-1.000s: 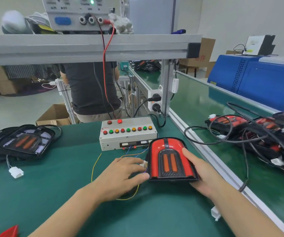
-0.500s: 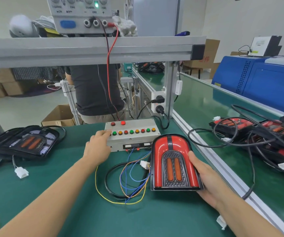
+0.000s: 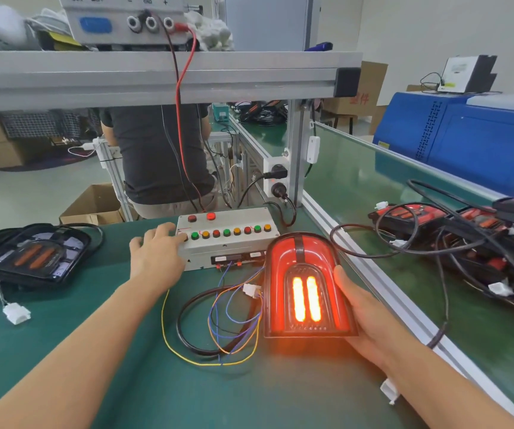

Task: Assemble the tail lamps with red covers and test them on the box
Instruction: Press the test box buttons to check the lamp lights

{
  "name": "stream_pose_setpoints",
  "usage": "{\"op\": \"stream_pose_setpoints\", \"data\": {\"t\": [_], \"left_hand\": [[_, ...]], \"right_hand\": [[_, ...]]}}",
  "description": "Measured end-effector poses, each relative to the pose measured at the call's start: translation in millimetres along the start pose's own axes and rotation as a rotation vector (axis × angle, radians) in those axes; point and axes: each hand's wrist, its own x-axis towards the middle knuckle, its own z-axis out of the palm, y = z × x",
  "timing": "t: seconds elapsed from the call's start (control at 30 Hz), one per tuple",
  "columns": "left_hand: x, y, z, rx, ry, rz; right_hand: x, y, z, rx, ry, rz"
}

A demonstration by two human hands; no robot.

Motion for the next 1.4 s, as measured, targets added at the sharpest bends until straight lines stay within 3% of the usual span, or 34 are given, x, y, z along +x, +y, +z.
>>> {"op": "stream_pose_setpoints", "data": {"t": [0.7,0.8,1.0,1.17,1.4], "left_hand": [[-18,19,-1,0.074,0.107,-0.001],[-24,44,3,-0.008,0.157,0.108],[-10,104,13,-0.153,-0.005,0.215],[-9,121,23,-0.141,-0.102,0.151],[-14,116,25,-0.110,-0.061,0.006]], "right_hand": [[-1,0,0,-0.045,-0.027,0.003],[0,0,1,-0.020,-0.038,0.008],[0,2,-3,0.016,-0.042,0.012],[1,1,-5,0.040,-0.071,0.051],[2,0,-5,0.055,-0.042,0.047]]}}
